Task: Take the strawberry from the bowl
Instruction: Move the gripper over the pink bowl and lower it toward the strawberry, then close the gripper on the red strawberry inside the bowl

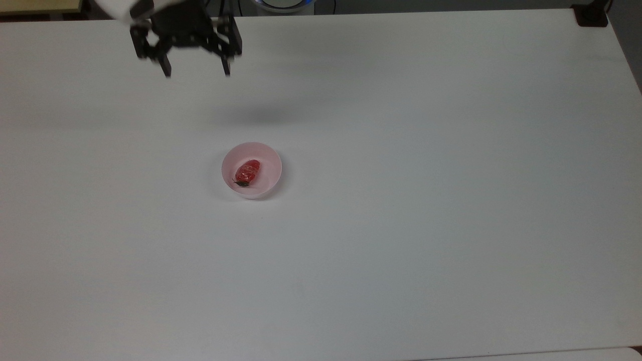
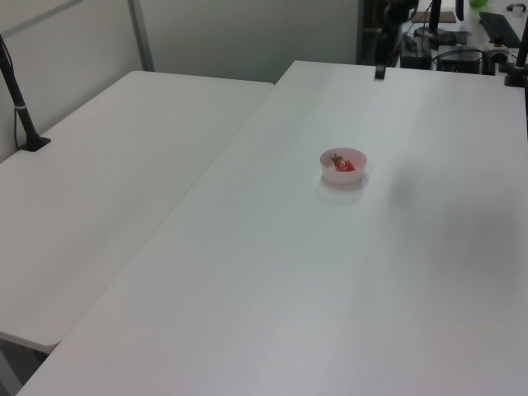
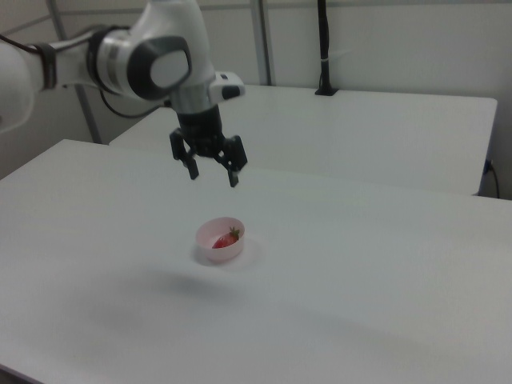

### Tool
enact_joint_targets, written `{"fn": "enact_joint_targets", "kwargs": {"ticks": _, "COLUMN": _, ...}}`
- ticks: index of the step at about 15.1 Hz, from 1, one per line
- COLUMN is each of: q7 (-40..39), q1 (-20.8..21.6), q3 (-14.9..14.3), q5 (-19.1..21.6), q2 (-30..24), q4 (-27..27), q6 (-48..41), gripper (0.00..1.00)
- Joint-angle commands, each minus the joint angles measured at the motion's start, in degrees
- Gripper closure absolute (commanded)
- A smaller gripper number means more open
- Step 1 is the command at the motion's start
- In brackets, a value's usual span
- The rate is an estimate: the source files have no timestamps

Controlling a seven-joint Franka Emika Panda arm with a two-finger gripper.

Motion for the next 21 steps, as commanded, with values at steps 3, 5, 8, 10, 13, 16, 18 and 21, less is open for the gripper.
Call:
{"fn": "enact_joint_targets", "kwargs": {"ticks": 3, "q7": 5.93, "q1": 1.03, "q3": 0.36, "q5": -0.05, "q2": 6.68, "q4": -1.7, "q6": 9.52, "gripper": 0.11}}
{"fn": "enact_joint_targets", "kwargs": {"ticks": 5, "q7": 10.74, "q1": 2.16, "q3": 1.15, "q5": 0.39, "q2": 10.1, "q4": -1.7, "q6": 12.68, "gripper": 0.38}}
{"fn": "enact_joint_targets", "kwargs": {"ticks": 8, "q7": 14.55, "q1": 2.35, "q3": 2.9, "q5": 0.22, "q2": 13.62, "q4": -1.79, "q6": 15.5, "gripper": 0.45}}
{"fn": "enact_joint_targets", "kwargs": {"ticks": 10, "q7": 15.52, "q1": 2.35, "q3": 3.79, "q5": 0.13, "q2": 15.38, "q4": -1.79, "q6": 16.82, "gripper": 0.45}}
{"fn": "enact_joint_targets", "kwargs": {"ticks": 13, "q7": 16.75, "q1": 2.35, "q3": 4.58, "q5": -0.31, "q2": 17.06, "q4": -1.79, "q6": 18.93, "gripper": 0.43}}
{"fn": "enact_joint_targets", "kwargs": {"ticks": 16, "q7": 16.4, "q1": 2.0, "q3": 4.49, "q5": -1.1, "q2": 17.24, "q4": -2.4, "q6": 19.02, "gripper": 0.42}}
{"fn": "enact_joint_targets", "kwargs": {"ticks": 18, "q7": 16.4, "q1": 2.0, "q3": 4.58, "q5": -3.2, "q2": 17.24, "q4": -3.45, "q6": 19.37, "gripper": 0.4}}
{"fn": "enact_joint_targets", "kwargs": {"ticks": 21, "q7": 16.49, "q1": 2.17, "q3": 4.58, "q5": -5.14, "q2": 17.33, "q4": -5.56, "q6": 20.51, "gripper": 0.26}}
